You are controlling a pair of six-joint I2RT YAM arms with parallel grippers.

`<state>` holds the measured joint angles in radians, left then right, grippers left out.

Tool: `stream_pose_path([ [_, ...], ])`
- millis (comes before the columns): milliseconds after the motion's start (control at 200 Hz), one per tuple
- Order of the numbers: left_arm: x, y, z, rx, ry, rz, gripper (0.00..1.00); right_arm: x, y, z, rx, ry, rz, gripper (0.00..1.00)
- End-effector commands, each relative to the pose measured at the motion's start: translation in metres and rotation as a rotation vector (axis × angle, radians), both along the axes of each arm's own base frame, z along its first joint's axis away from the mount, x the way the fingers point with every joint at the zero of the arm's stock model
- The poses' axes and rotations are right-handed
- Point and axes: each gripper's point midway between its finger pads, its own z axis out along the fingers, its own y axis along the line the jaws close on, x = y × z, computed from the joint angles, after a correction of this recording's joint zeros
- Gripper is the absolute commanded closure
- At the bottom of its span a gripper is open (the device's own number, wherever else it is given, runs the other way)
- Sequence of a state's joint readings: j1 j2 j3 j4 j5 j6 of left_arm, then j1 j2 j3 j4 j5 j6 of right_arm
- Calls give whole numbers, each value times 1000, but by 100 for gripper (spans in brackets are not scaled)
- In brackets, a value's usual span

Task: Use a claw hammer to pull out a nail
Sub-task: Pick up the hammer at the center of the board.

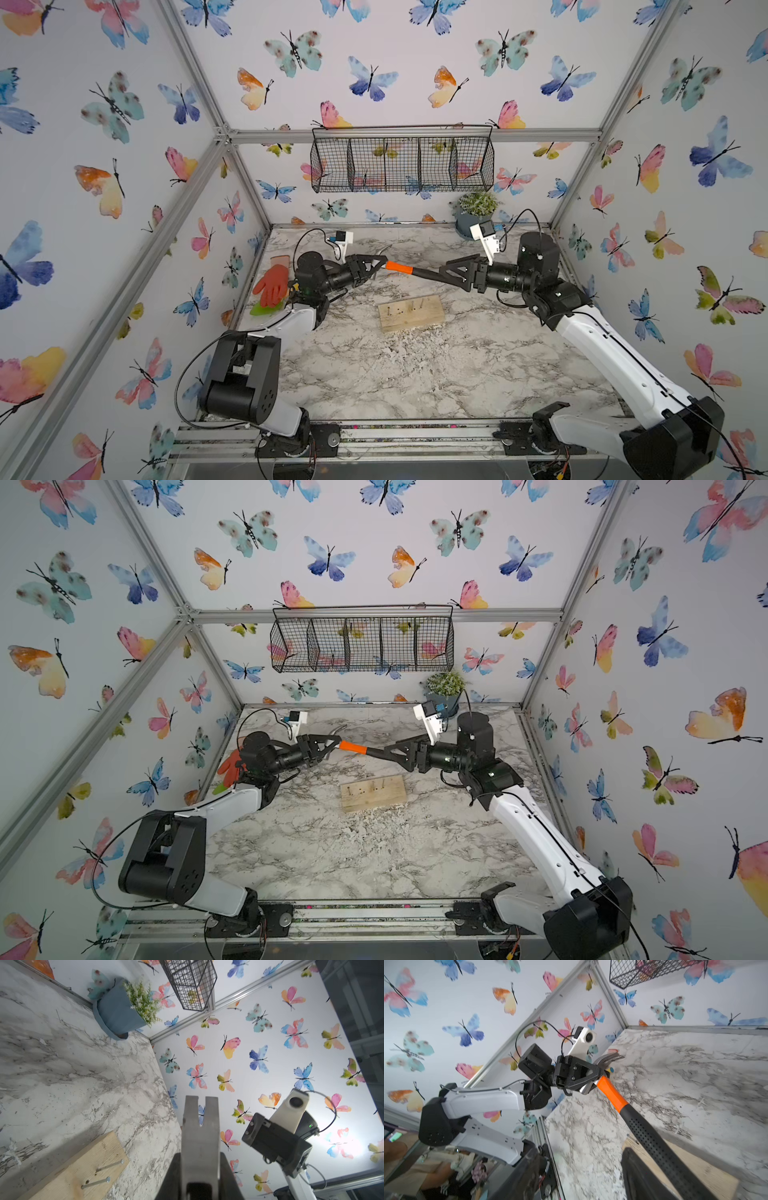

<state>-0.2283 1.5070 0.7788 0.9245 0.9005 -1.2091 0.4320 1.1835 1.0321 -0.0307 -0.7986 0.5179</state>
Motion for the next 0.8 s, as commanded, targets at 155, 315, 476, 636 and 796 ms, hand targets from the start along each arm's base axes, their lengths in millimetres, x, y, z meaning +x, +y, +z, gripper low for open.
stream_pose_path([
  [155, -11, 15, 88, -293, -235, 110, 100, -3, 6, -1, 246, -38, -73, 33],
  [315, -29, 1, 102, -346, -263, 89, 100, -3, 16, 7, 397, -102, -78, 33],
  [476, -41, -12, 105, -385, -275, 93, 100, 0, 22, 20, 509, -199, -138, 31],
  [636, -44, -14, 105, -424, -275, 91, 100, 4, 27, 24, 574, -220, -182, 31],
  [796, -51, -16, 104, -437, -279, 72, 100, 17, 21, 24, 609, -200, -265, 32],
])
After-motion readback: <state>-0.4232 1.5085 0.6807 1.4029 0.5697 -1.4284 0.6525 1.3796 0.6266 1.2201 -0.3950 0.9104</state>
